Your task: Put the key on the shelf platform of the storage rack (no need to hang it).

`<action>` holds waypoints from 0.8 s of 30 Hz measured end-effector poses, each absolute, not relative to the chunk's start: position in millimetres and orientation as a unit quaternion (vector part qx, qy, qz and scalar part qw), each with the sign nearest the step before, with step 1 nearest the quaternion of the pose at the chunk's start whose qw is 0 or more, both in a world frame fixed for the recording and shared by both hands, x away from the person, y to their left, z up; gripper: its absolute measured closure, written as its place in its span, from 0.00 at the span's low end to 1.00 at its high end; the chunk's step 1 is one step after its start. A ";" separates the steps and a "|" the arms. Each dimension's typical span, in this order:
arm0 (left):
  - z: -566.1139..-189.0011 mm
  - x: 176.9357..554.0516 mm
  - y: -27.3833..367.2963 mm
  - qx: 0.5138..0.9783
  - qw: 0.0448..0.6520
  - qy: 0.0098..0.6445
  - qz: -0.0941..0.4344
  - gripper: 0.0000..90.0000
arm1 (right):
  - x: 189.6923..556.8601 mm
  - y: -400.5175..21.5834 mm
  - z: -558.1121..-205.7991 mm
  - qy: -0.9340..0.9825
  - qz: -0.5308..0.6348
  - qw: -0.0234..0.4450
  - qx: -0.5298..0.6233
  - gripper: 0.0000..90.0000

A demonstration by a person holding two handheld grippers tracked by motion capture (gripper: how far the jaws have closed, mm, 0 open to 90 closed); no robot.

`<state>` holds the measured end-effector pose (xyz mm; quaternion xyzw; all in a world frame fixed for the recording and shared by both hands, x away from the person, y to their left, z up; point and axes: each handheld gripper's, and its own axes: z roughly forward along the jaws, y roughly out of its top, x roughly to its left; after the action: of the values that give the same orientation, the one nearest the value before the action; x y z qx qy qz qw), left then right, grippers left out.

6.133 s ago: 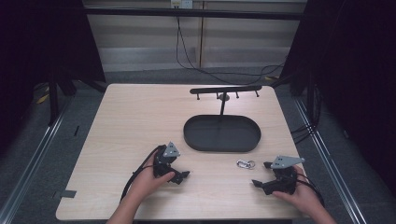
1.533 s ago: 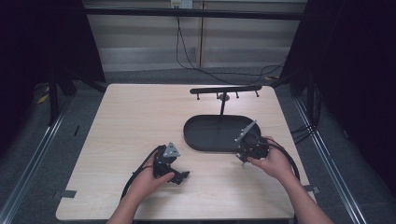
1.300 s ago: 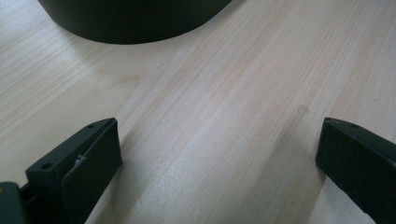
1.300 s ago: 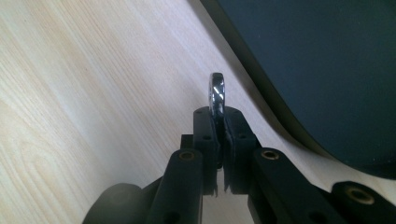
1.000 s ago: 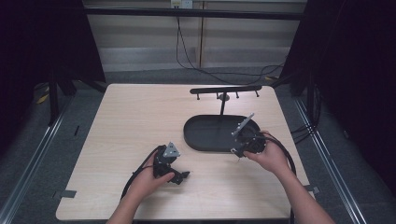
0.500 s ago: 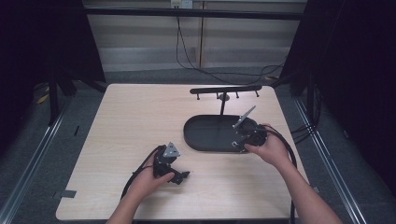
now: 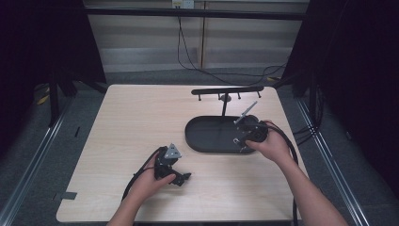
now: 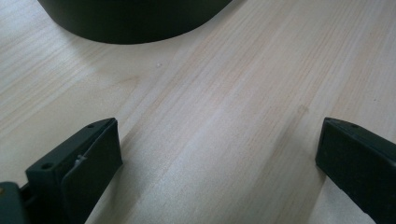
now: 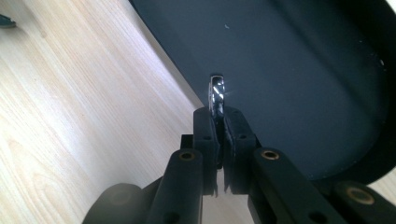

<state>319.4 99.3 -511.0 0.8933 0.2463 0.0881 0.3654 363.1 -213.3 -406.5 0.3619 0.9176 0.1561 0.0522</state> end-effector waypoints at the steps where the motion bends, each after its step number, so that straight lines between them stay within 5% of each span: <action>1: -511.0 319.4 99.3 0.893 0.365 0.246 0.088 0.00 | 364.1 -213.1 -406.8 0.918 0.151 0.055 0.363 0.95; 24: -511.0 319.4 99.3 0.893 0.365 0.246 0.088 0.00 | 371.1 -220.5 -398.2 0.915 0.145 0.060 0.373 0.95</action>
<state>319.4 99.3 -511.0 0.8933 0.2463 0.0882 0.3654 371.1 -220.5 -398.2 0.3726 0.9146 0.1449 0.0599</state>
